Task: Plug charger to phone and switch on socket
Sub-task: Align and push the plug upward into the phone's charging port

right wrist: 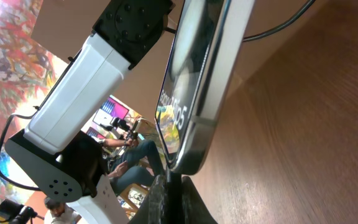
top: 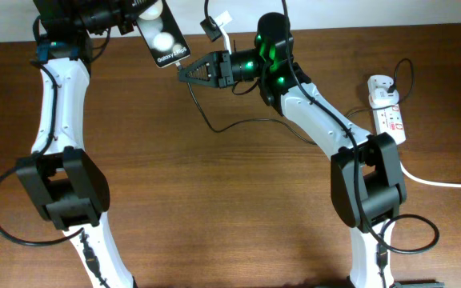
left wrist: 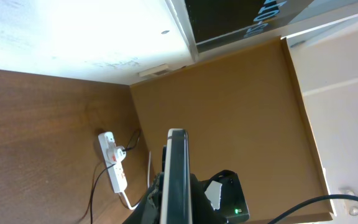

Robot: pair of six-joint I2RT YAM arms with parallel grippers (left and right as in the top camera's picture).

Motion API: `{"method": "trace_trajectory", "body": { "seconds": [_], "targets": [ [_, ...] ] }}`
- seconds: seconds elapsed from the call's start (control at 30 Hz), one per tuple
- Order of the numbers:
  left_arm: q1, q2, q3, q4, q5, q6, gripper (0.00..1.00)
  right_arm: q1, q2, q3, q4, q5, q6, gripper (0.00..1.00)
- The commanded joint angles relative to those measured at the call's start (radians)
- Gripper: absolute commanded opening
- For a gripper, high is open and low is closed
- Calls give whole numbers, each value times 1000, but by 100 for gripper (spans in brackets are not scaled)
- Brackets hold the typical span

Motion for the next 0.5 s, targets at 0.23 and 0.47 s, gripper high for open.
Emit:
{"method": "trace_trajectory", "body": {
  "seconds": [0.23, 0.47],
  "targets": [
    [-16, -4, 18, 8, 45, 70, 0, 1, 5, 7, 4, 25, 8, 4],
    [-22, -4, 18, -6, 45, 27, 0, 1, 5, 7, 3, 25, 8, 4]
  ]
}}
